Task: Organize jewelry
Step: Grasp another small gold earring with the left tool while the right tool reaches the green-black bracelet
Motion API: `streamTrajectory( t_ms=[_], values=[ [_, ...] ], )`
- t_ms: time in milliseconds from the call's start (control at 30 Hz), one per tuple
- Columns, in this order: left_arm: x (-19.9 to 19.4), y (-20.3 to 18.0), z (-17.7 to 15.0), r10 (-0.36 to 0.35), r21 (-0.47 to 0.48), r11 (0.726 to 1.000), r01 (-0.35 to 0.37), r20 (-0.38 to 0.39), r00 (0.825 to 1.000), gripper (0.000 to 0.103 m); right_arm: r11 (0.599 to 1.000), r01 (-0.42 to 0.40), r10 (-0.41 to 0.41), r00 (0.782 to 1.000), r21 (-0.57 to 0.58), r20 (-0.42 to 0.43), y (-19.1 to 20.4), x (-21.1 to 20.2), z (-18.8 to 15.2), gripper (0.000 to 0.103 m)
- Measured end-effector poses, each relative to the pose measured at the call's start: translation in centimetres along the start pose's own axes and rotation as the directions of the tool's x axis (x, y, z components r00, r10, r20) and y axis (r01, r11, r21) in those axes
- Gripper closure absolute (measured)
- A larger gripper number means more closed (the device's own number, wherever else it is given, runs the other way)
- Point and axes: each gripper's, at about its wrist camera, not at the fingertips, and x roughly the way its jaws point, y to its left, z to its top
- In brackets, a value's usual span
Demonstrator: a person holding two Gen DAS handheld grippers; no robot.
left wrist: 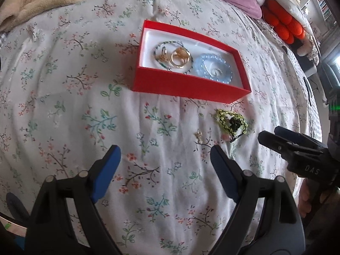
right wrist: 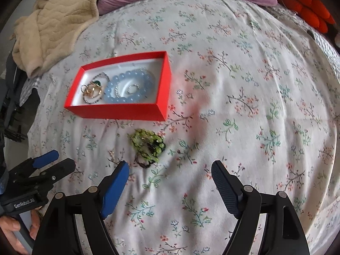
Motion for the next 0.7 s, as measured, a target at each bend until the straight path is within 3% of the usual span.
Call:
streamTrajectory(
  t_ms=[367, 600, 700],
  values=[
    [1.6, -0.6, 0.1, 0.047, 0.004, 0.999, -0.047, 0.016, 0.999, 0.017, 0.997, 0.000, 0.001, 1.000, 0.078, -0.014, -1.7, 1.1, 0.3, 0.024],
    [2.3, -0.8, 0.2, 0.029, -0.007, 1.000, -0.029, -0.006, 1.000, 0.018, 0.988, -0.061, 0.065, 0.998, 0.141, -0.026, -1.8, 2.4, 1.1, 0.056],
    [2.6, -1.0, 0.3, 0.024, -0.001, 1.000, -0.024, -0.016, 1.000, 0.019, 0.986, -0.079, 0.086, 0.995, 0.148, -0.041, -1.3, 3.2, 1.5, 0.065]
  ],
)
